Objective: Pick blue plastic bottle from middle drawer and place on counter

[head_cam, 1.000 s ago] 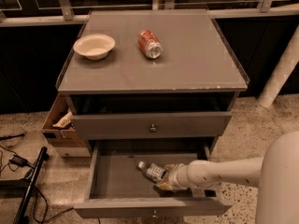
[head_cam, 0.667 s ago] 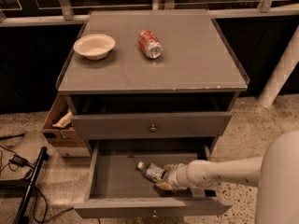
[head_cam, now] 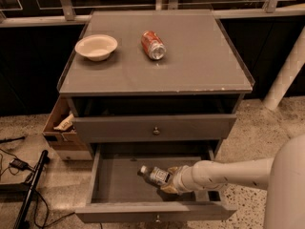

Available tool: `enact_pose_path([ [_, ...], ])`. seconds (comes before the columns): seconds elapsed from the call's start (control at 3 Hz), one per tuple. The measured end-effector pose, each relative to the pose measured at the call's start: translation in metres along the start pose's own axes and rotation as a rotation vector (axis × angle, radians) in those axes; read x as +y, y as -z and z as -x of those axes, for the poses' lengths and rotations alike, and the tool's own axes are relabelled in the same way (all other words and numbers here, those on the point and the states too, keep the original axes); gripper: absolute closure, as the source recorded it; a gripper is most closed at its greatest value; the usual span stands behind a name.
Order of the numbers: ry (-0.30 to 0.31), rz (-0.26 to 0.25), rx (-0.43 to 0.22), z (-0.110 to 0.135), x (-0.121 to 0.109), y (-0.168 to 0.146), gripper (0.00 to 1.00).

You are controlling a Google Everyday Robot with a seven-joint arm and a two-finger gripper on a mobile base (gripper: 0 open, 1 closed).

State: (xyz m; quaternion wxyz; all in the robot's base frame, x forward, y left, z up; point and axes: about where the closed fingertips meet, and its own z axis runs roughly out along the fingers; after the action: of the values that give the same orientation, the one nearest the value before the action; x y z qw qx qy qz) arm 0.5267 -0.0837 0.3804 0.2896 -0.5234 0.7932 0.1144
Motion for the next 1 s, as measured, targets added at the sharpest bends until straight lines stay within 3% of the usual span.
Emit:
enact_pose_path([
  [0.33,0.162,0.072,0.035,0.026,-0.007,0.049,1.00],
  [0.67,0.288,0.089,0.051,0.066,-0.032,0.106,1.00],
  [1.0,0.294,0.160,0.071,0.061,-0.014,0.112,1.00],
])
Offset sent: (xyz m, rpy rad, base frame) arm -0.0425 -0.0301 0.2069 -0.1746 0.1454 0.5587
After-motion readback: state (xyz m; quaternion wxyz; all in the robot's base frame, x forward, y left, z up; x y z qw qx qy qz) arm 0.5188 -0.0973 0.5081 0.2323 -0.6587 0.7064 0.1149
